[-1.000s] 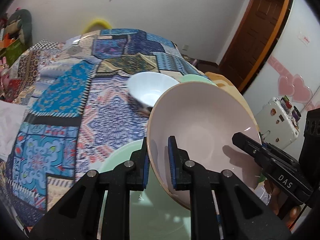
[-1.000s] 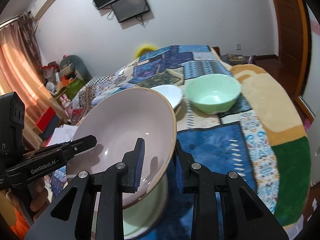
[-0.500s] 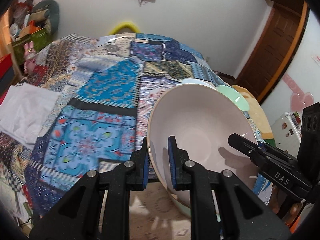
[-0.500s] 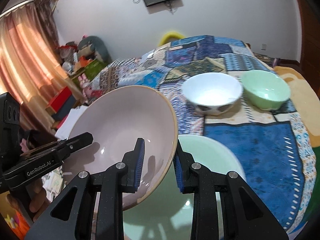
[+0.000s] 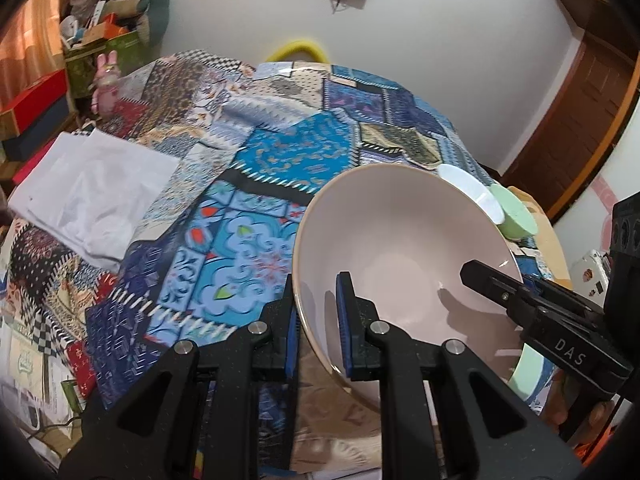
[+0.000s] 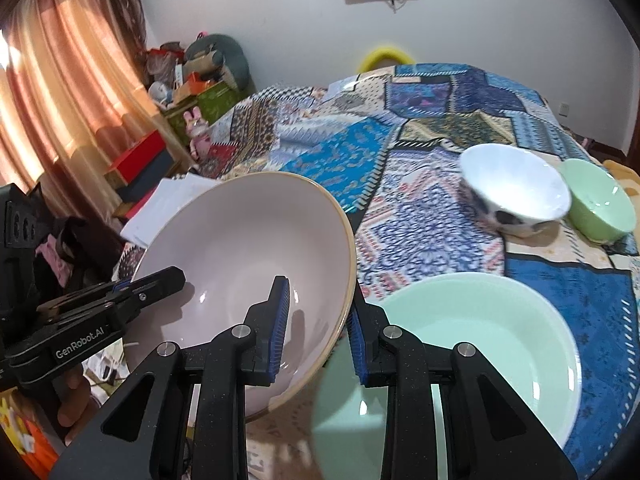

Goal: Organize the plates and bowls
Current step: 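Carry the pink bowl with the left tool onto the plate stack held by the right tool, then open the left tool to release the pink bowl onto the stack, then grasp the white spotted bowl rim with the left tool and lift it, then carry the white bowl with the left tool toward the stack in the right tool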

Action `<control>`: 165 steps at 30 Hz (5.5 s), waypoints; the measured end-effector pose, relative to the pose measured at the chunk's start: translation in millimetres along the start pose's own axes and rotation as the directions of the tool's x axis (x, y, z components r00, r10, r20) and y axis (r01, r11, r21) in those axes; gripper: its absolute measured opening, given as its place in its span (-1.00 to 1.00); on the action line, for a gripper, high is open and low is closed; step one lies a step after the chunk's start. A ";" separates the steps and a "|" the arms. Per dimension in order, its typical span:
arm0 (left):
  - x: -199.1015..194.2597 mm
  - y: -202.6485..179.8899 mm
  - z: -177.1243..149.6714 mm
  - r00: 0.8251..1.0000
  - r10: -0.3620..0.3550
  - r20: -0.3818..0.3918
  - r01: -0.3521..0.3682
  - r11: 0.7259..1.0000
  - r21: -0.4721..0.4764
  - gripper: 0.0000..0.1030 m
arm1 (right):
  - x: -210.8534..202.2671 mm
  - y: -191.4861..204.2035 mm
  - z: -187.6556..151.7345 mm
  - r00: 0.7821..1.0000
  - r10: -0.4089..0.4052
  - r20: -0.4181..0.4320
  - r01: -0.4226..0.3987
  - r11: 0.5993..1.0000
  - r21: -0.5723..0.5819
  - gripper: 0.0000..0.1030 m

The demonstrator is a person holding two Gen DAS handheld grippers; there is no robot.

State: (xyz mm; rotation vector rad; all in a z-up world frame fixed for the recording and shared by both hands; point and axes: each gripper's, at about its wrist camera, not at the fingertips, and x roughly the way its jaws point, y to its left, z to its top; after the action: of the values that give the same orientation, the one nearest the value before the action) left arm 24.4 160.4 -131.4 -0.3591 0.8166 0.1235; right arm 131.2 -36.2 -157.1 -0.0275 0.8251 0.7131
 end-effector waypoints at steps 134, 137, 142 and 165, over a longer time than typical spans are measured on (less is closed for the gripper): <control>209.0 -210.0 75.1 0.957 0.096 -0.275 0.014 0.929 0.371 -0.60 | 4.7 -195.6 29.1 0.997 -0.075 -0.036 0.079 0.990 0.117 -0.24; 204.7 -212.6 66.3 0.964 0.114 -0.240 -0.008 0.916 0.402 -0.60 | 5.9 -196.1 29.7 0.996 -0.089 -0.030 0.092 0.989 0.113 -0.24; 202.0 -216.5 59.8 0.972 0.129 -0.199 -0.029 0.897 0.441 -0.60 | 12.9 -204.7 39.2 0.993 -0.113 -0.028 0.116 0.984 0.134 -0.25; 165.2 -220.0 65.3 0.985 0.055 -0.161 0.008 0.929 0.369 -0.60 | -19.4 -190.5 44.1 0.988 -0.140 0.069 0.131 0.983 0.129 -0.54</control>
State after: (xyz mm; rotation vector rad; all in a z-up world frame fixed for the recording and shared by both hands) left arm 235.8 -26.2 -152.8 -0.0029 0.9909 -0.0404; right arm 263.9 -181.1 -159.8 0.0549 0.7837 0.5303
